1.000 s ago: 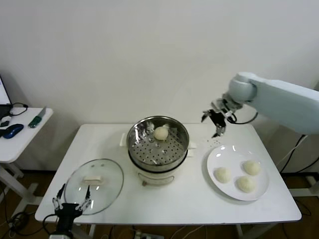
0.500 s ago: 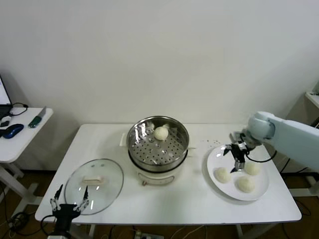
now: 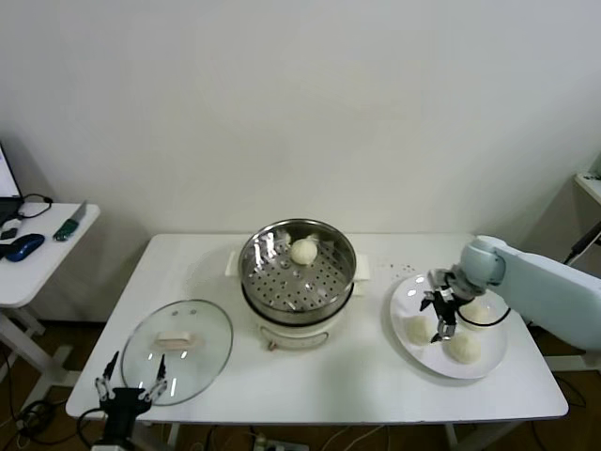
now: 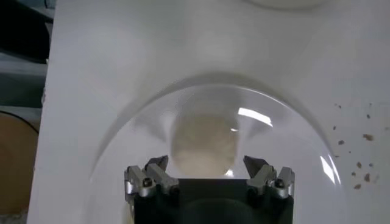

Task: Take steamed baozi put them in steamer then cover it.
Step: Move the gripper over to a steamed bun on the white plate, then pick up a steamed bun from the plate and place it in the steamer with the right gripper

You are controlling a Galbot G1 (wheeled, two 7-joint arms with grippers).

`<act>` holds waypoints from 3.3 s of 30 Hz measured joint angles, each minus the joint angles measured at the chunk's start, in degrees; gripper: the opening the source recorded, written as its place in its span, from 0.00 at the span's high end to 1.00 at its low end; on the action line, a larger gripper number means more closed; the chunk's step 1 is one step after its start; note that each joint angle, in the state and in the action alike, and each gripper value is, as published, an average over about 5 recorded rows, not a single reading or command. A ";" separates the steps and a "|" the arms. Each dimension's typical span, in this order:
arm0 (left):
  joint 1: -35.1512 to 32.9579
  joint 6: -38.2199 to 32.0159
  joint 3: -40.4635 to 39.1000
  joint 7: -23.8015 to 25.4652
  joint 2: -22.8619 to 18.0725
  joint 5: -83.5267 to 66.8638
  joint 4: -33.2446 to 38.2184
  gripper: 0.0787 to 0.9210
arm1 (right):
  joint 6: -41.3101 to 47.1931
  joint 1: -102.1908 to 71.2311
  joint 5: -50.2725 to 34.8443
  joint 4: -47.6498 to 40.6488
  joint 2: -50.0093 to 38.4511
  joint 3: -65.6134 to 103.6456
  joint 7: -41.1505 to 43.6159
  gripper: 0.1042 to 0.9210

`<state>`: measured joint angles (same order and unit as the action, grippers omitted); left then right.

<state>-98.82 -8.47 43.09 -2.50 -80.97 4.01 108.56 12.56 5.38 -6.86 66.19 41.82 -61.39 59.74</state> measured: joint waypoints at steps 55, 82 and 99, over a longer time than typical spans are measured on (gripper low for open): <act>-2.39 0.82 -2.89 0.81 0.06 0.10 4.46 0.12 | 5.39 40.21 -35.96 -3.28 24.26 -24.63 -2.55 0.30; -1.60 1.22 -2.26 0.78 0.13 -0.69 4.51 0.12 | 8.26 26.75 -35.25 -13.51 43.44 -25.07 -7.63 0.29; -1.71 1.11 -2.24 0.66 0.27 -0.84 4.09 0.12 | 8.59 25.03 -32.24 -15.32 44.06 -23.98 -6.95 0.13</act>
<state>-100.53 -7.36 40.85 -1.84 -80.70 3.18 112.65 21.16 30.41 -39.10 50.87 85.87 -85.36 52.79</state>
